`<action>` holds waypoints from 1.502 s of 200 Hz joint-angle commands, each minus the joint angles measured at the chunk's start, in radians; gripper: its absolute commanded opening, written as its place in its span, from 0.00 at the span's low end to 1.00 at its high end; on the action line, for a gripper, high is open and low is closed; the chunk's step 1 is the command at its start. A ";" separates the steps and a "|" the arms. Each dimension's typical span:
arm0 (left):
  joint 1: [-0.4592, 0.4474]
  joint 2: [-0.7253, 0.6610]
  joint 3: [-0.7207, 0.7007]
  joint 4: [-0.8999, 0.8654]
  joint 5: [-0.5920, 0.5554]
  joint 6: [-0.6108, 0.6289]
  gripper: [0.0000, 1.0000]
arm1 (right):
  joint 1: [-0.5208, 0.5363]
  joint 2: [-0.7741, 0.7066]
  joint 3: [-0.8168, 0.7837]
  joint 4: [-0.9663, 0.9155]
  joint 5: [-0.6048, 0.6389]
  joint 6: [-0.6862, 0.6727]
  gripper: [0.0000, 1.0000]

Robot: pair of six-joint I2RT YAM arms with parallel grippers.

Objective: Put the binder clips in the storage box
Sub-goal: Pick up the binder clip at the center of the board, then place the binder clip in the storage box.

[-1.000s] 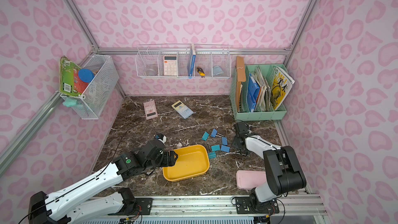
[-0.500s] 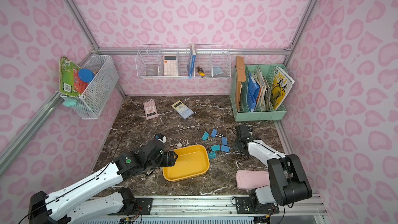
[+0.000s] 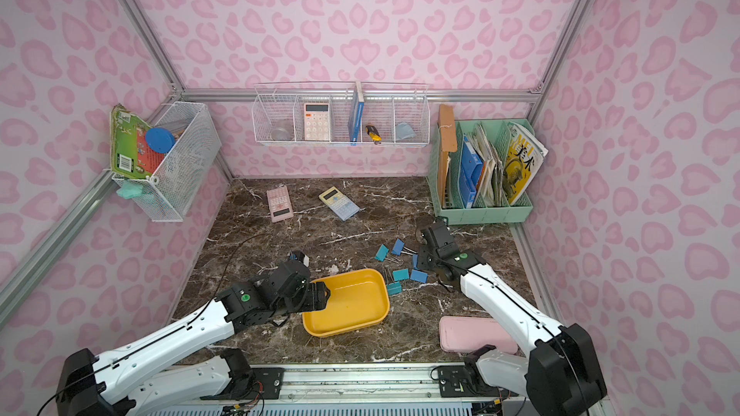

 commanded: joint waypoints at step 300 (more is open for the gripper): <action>-0.008 0.178 -0.152 0.137 -0.010 -0.153 0.61 | 0.588 0.636 0.294 0.210 -0.199 0.152 0.40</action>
